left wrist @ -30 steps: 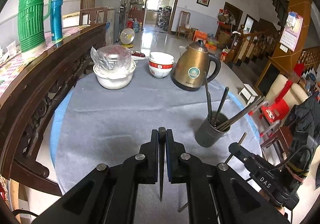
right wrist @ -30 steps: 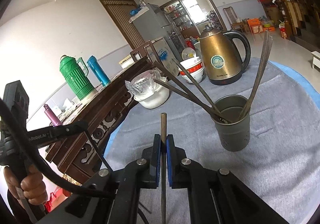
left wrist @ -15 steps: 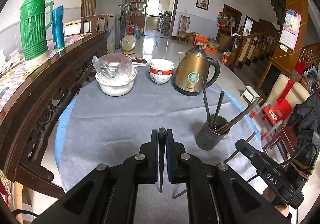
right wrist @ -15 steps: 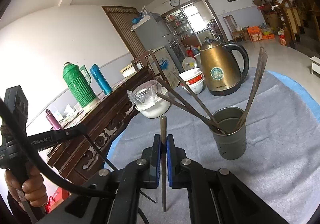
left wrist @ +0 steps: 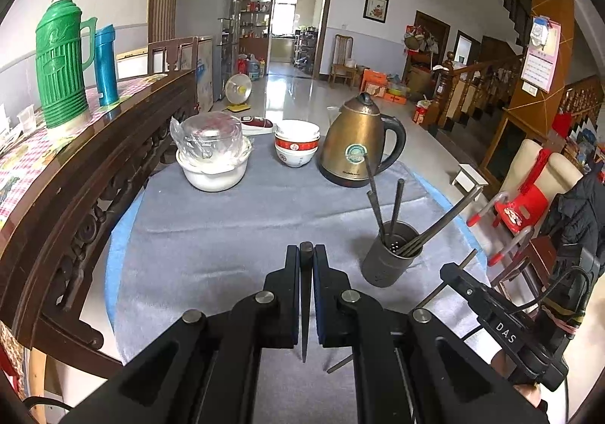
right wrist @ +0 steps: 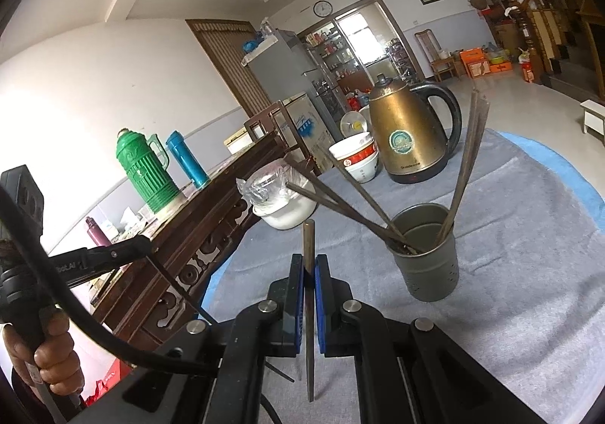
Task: Organize utensils
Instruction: 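Raise both held chopsticks upright and carry them above the grey holder, then lower both chopsticks into the grey holder and open both grippers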
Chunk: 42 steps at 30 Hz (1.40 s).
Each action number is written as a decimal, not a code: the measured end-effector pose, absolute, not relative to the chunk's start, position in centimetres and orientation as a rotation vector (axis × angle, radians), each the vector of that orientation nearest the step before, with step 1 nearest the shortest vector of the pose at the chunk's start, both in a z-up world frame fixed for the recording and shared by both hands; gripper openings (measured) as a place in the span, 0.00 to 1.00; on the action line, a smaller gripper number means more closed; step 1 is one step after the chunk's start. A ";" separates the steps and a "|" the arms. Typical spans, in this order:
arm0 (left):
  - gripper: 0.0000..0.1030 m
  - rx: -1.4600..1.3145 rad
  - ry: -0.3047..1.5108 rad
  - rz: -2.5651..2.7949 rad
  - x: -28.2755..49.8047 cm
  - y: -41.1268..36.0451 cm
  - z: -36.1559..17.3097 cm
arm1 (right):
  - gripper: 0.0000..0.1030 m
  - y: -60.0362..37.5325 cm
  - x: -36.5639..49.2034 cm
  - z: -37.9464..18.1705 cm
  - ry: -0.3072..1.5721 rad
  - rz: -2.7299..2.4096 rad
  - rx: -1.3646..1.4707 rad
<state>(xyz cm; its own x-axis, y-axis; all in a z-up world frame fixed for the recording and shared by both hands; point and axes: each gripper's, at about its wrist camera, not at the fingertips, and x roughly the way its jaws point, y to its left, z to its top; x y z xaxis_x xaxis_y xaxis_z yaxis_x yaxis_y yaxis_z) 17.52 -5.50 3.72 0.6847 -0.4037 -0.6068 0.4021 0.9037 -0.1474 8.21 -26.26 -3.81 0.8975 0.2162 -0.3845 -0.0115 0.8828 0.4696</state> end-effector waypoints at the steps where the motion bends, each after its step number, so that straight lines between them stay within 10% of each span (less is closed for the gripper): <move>1: 0.07 0.002 0.678 -0.454 17.4 -5.6 3.8 | 0.05 -26.4 8.1 -3.8 0.440 0.118 0.479; 42: 0.07 0.086 0.522 -0.605 13.7 -13.6 8.9 | 0.05 -39.3 0.3 -1.9 0.122 -0.163 0.756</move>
<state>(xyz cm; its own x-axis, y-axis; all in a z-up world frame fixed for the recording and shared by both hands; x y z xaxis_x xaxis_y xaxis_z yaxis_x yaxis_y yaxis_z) 13.67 -13.64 8.87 0.6979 -0.5206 -0.4919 0.5630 0.8233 -0.0726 0.29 -39.29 -1.93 0.9804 -0.1026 -0.1683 0.1902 0.7160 0.6716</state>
